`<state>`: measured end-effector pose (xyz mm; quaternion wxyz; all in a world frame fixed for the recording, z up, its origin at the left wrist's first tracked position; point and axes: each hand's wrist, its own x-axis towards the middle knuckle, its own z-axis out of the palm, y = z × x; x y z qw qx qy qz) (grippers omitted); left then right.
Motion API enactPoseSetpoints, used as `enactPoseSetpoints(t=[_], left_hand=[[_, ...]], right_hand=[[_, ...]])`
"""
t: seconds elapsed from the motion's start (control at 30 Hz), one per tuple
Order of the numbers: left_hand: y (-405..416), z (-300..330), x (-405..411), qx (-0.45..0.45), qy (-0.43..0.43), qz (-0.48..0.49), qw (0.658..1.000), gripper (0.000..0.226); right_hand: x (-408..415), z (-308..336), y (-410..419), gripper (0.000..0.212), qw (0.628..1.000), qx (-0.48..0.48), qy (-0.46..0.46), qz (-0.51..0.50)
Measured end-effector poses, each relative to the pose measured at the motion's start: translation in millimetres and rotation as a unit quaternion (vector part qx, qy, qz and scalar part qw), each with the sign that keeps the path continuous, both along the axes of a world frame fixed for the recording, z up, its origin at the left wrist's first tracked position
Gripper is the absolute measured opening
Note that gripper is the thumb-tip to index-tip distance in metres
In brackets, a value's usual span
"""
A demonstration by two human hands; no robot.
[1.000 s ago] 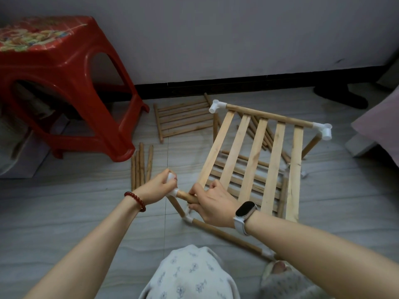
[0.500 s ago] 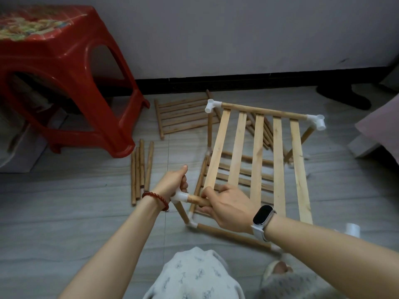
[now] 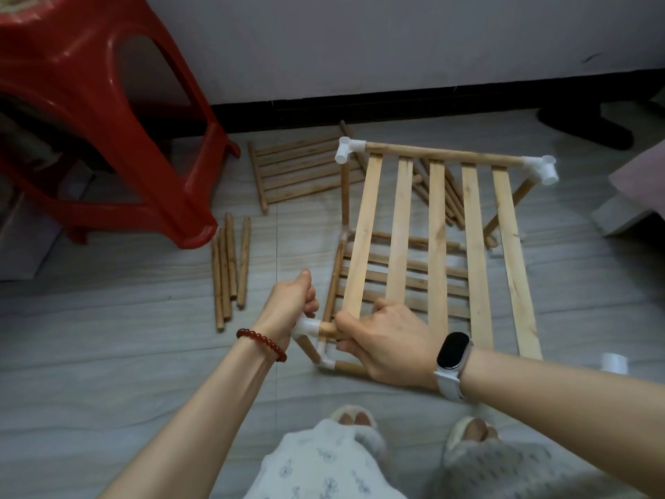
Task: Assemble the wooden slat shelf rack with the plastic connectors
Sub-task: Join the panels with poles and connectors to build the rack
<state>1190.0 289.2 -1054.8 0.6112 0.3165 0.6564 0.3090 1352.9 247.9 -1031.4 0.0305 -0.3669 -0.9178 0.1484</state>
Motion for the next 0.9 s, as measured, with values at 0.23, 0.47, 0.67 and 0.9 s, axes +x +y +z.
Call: enactPoseSetpoints(t=[0.23,0.47,0.67,0.9], left_hand=[[1.7,4.2,-2.9,0.071,0.145,-0.062,0.985,0.047],[-13.2,18.3,9.3,0.437,0.477,-0.202,0.735,0.025],[-29.0,21.4,85.6,0.541,0.383,-0.448,0.599,0.034],[-38.6,16.6,151.1,0.537,0.447,-0.544,0.464,0.043]], right_hand=[[-4.7,7.5,13.7,0.03,1.0,-0.007,-0.029,-0.003],[91.5,62.0,31.3,0.025,0.974,-0.084,0.026,-0.208],[205.1,19.9,-23.4,0.023,0.749,-0.095,0.345,-0.557],[198.0,-18.0,-53.0,0.035,0.529,-0.269,0.52,-0.615]])
